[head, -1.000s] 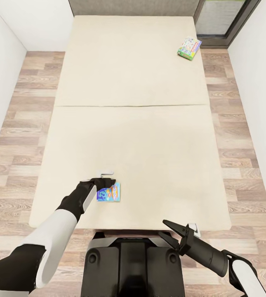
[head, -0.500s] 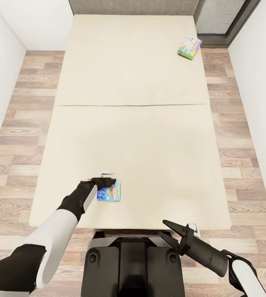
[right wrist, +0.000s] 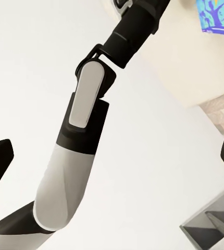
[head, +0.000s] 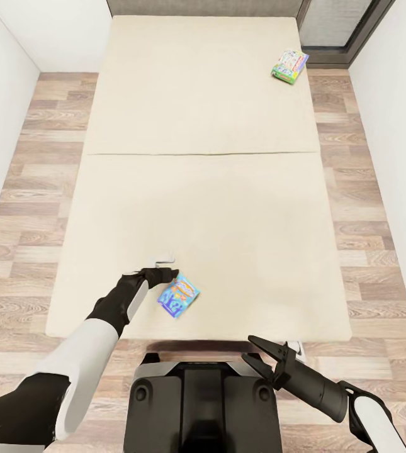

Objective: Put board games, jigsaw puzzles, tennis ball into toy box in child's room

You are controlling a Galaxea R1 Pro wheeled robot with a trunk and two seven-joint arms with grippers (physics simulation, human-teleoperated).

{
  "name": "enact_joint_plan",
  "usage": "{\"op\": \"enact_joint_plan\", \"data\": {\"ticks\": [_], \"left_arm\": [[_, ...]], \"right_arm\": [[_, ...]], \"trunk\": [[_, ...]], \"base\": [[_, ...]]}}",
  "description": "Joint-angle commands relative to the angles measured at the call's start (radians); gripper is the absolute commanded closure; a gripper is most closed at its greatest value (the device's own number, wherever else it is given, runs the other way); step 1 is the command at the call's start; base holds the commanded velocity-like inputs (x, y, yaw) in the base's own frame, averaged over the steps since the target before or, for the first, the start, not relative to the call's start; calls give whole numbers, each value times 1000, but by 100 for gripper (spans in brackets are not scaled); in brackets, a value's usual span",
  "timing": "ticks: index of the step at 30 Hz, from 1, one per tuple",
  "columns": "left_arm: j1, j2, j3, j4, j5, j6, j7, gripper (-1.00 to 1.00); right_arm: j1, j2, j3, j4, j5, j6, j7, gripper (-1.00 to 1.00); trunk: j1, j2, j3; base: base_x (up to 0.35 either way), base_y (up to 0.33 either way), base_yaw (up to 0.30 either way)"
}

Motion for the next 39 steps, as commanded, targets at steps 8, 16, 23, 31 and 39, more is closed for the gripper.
{"op": "enact_joint_plan", "data": {"ticks": [8, 16, 23, 31, 39], "left_arm": [[0, 0, -5, 58, 9, 9, 4, -100], [0, 1, -4, 58, 9, 9, 4, -100], [0, -1, -5, 58, 9, 9, 4, -100], [0, -2, -3, 58, 9, 9, 4, -100], [0, -2, -4, 58, 9, 9, 4, -100]], "right_arm": [[1, 0, -1, 0, 10, 2, 9, -100], [1, 0, -1, 0, 10, 2, 9, -100], [0, 0, 0, 0, 10, 2, 9, -100], [0, 0, 0, 0, 13, 2, 9, -100], [0, 0, 0, 0, 13, 2, 6, -100]], "trunk": [[1, -1, -1], [1, -1, -1], [1, -1, -1], [1, -1, -1], [1, -1, -1]], "base": [[-94, 0, 0], [-12, 0, 0], [-1, -50, 0], [0, -185, 0], [-2, -40, 0]]}}
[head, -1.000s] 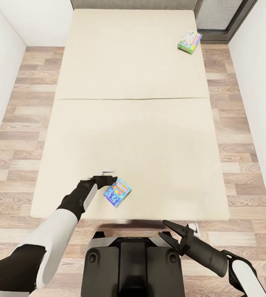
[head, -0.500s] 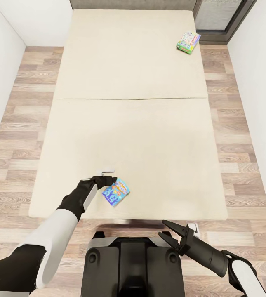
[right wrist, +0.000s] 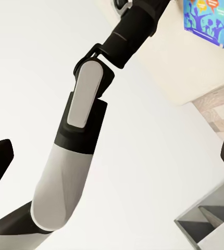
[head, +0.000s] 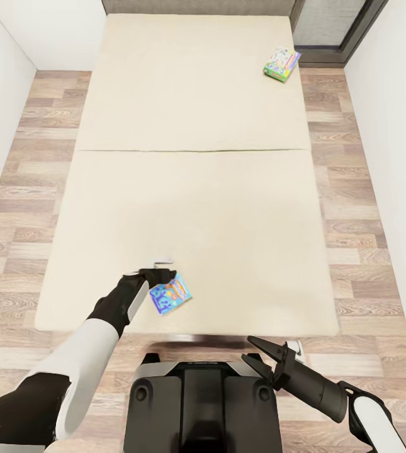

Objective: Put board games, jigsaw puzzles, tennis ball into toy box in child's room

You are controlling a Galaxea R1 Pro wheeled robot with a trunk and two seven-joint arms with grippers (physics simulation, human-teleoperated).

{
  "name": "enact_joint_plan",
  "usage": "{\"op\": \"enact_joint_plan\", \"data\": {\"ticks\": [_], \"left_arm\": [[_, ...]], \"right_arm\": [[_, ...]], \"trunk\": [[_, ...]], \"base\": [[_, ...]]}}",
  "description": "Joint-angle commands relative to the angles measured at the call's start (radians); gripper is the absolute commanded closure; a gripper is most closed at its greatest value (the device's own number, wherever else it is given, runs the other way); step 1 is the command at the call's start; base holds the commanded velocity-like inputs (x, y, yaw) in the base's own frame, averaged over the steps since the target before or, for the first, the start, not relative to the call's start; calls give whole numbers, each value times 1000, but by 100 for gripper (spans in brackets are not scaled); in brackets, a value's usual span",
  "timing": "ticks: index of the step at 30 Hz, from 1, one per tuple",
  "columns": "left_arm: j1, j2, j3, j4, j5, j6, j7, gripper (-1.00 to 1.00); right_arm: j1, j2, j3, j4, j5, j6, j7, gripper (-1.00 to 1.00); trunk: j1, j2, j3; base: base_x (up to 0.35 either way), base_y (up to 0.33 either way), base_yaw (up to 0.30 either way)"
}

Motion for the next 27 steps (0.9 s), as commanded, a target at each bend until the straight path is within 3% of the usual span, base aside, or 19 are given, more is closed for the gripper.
{"op": "enact_joint_plan", "data": {"ticks": [1, 16, 27], "left_arm": [[0, 0, -2, 54, 28, 2, -45, -100], [0, 0, -3, 54, 28, 2, -45, -100], [0, 0, -4, 54, 28, 2, -45, -100]], "right_arm": [[0, 0, -1, 0, 9, 3, 8, -100], [-1, 0, -1, 0, 7, 3, -13, -100], [0, 0, -1, 0, 7, 3, -14, -100]], "trunk": [[1, -1, -1], [1, -1, -1], [1, -1, -1]], "base": [[-30, -118, 0], [-68, -135, 0], [-33, -40, 0]]}}
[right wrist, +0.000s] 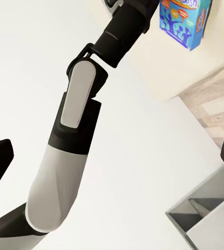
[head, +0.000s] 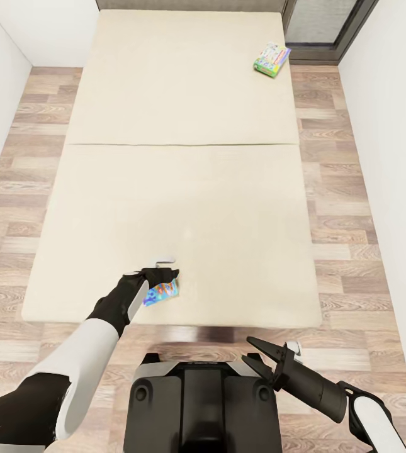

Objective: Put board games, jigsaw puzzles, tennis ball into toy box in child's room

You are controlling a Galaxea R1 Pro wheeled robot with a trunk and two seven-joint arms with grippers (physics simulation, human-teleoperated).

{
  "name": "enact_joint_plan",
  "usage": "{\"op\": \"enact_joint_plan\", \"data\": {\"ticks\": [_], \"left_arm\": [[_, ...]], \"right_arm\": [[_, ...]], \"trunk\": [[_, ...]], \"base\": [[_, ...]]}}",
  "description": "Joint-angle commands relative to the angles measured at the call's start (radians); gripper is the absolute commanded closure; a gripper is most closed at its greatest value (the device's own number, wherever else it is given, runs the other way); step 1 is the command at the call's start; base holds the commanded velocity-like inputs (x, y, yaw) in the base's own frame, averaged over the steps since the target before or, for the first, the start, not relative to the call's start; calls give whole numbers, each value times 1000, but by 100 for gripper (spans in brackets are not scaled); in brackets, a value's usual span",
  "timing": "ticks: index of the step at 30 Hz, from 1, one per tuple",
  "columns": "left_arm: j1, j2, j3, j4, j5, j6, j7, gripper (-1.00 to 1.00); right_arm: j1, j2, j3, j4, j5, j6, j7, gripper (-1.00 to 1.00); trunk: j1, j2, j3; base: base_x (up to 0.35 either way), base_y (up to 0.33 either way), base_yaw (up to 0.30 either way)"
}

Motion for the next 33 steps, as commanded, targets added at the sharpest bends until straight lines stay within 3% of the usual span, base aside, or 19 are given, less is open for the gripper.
{"op": "enact_joint_plan", "data": {"ticks": [1, 33], "left_arm": [[0, 0, -2, 58, 15, 9, 2, -100], [0, 0, -2, 58, 14, 8, 2, -100]], "right_arm": [[0, 0, -1, 0, 9, 3, 10, -100], [0, 0, -2, 0, 9, 3, 9, -100]], "trunk": [[1, -1, -1], [1, -1, -1]], "base": [[-77, -47, 0], [-48, -17, 0]]}}
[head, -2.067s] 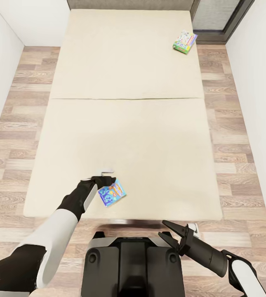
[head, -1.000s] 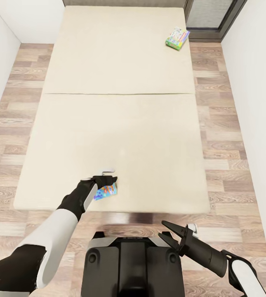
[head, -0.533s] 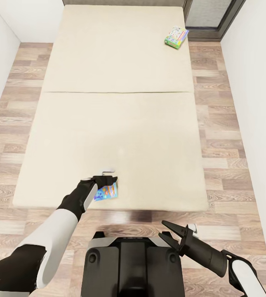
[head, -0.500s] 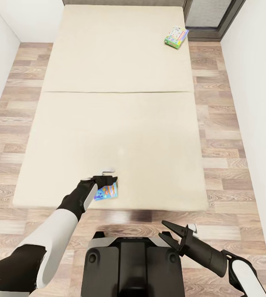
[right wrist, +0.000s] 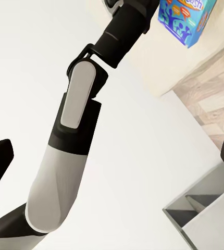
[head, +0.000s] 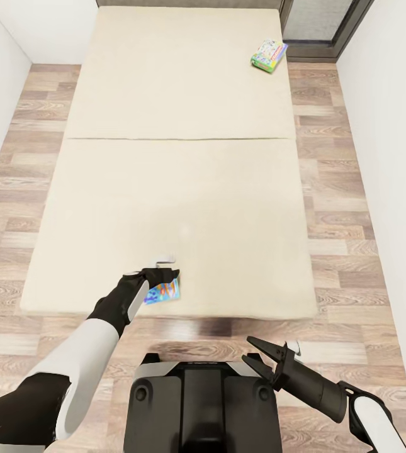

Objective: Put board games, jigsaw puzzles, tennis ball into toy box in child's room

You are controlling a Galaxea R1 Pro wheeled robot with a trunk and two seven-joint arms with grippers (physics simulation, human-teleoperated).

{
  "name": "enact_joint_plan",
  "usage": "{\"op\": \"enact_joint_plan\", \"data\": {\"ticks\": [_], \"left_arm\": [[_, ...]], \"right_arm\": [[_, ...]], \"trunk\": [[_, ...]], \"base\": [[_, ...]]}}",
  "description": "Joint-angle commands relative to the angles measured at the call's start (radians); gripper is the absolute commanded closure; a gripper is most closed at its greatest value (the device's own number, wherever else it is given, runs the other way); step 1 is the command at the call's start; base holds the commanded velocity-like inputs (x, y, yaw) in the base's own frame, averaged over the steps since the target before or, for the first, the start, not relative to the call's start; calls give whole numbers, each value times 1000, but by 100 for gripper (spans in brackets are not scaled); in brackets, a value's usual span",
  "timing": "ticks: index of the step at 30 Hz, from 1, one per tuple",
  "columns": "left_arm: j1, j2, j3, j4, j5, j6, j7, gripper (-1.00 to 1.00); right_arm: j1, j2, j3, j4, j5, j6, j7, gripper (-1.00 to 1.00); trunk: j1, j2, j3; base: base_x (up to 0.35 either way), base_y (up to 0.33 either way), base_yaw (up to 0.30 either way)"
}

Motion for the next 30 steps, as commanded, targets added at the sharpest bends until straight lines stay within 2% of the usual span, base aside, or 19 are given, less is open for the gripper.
{"op": "enact_joint_plan", "data": {"ticks": [1, 22, 30], "left_arm": [[0, 1, -1, 56, 10, 9, 4, -100], [0, 1, -1, 56, 10, 9, 4, -100], [0, 1, -1, 56, 10, 8, 4, -100]], "right_arm": [[0, 0, -1, 0, 9, 3, 9, -100], [0, 1, -1, 0, 12, 2, 9, -100], [0, 13, -2, 0, 15, 2, 9, -100]], "trunk": [[1, -1, -1], [1, -1, -1], [1, -1, -1]], "base": [[-90, 0, 0], [-49, 0, 0], [-15, 0, 0]]}}
